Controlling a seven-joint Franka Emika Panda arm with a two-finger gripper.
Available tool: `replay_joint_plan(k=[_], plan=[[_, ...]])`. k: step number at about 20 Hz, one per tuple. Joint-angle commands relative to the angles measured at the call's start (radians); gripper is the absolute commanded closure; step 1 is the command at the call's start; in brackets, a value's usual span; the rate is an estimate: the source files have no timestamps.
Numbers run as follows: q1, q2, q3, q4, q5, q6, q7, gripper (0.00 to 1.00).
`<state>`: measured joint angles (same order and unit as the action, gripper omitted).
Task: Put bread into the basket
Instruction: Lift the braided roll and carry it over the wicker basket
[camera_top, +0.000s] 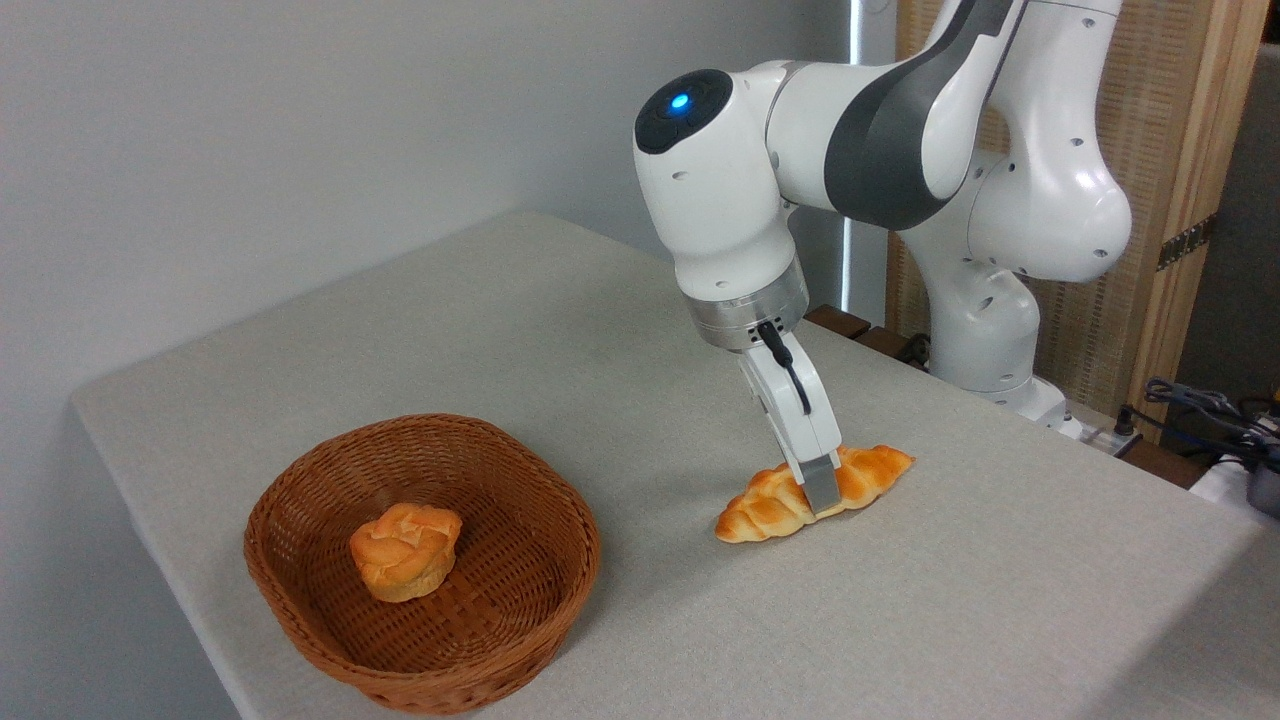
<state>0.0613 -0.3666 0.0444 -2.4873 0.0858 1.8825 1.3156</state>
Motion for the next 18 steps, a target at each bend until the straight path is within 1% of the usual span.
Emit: replay_joint_plan(k=[1,3,4,7,9,10,12,13,15,17,18], plan=[[-0.006,0.002,0.002,0.013,-0.02,0.02,0.017,0.61],[-0.02,0.002,0.002,0.06,-0.023,0.0,0.021,0.61],[-0.026,0.005,0.002,0.097,-0.037,-0.028,0.021,0.61],[-0.028,0.054,0.003,0.232,-0.142,-0.092,0.013,0.61],[-0.032,0.11,0.002,0.338,-0.188,-0.129,-0.016,0.61],[-0.041,0.142,0.002,0.39,-0.21,-0.14,-0.044,0.61],[-0.081,0.205,0.002,0.493,-0.247,-0.137,-0.125,0.61],[-0.092,0.245,0.002,0.546,-0.253,-0.135,-0.16,0.6],[-0.094,0.32,-0.001,0.649,-0.254,-0.134,-0.197,0.6],[-0.095,0.383,-0.018,0.711,-0.261,-0.111,-0.251,0.6],[-0.097,0.408,-0.02,0.732,-0.261,-0.08,-0.277,0.6]])
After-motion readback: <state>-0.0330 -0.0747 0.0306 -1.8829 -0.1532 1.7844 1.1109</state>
